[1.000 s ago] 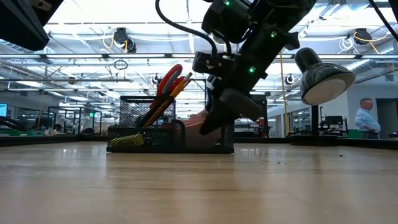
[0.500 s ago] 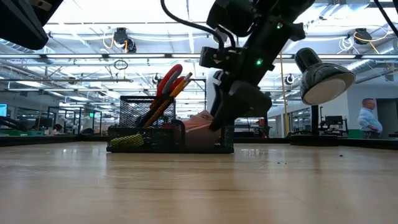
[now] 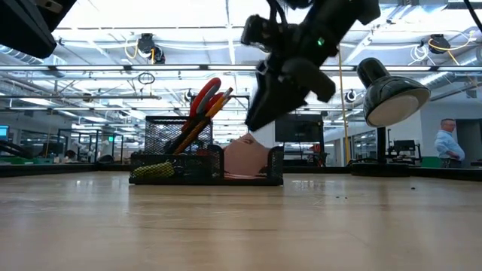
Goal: Pick and place office supplies into organizer
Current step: Put the pink sticky notes into the black desk organizer
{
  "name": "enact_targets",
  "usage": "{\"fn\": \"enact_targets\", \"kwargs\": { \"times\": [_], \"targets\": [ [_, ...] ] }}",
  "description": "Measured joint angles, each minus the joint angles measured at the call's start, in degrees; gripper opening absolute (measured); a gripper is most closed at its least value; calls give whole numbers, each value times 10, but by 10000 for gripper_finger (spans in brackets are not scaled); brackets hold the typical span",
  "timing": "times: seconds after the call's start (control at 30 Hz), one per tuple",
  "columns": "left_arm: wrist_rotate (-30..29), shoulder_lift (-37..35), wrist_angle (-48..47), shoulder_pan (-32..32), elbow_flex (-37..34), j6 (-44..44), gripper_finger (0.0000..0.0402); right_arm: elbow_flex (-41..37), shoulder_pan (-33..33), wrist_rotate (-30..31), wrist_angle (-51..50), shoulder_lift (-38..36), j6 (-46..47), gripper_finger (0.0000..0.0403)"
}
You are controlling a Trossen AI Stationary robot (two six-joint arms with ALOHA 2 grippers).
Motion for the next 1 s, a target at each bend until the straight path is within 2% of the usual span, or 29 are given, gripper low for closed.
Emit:
{"fn": "enact_targets", "kwargs": {
  "times": [0.17, 0.27, 0.37, 0.47, 0.57, 0.77, 1.0],
  "targets": [
    [0, 0, 3, 0, 0, -5, 27, 3, 0, 7, 23, -1, -2, 143],
    [0, 0, 3, 0, 0, -11, 26, 3, -3, 36, 27, -1, 9, 129],
    [0, 0, 3, -2, 0, -13, 17, 3, -11, 38, 26, 0, 18, 101],
    [0, 0, 3, -2, 0, -12, 6, 3, -19, 48, 27, 0, 19, 54],
    [0, 0, 3, -2, 0, -10, 4, 1, -27, 23, 27, 4, 17, 10],
    [0, 0, 3, -2, 0, -10, 26, 1, -36, -23, 28, 33, 19, 8],
    [0, 0, 7, -2, 0, -10, 30, 0, -37, -80, 35, 50, 20, 2]
  ]
}}
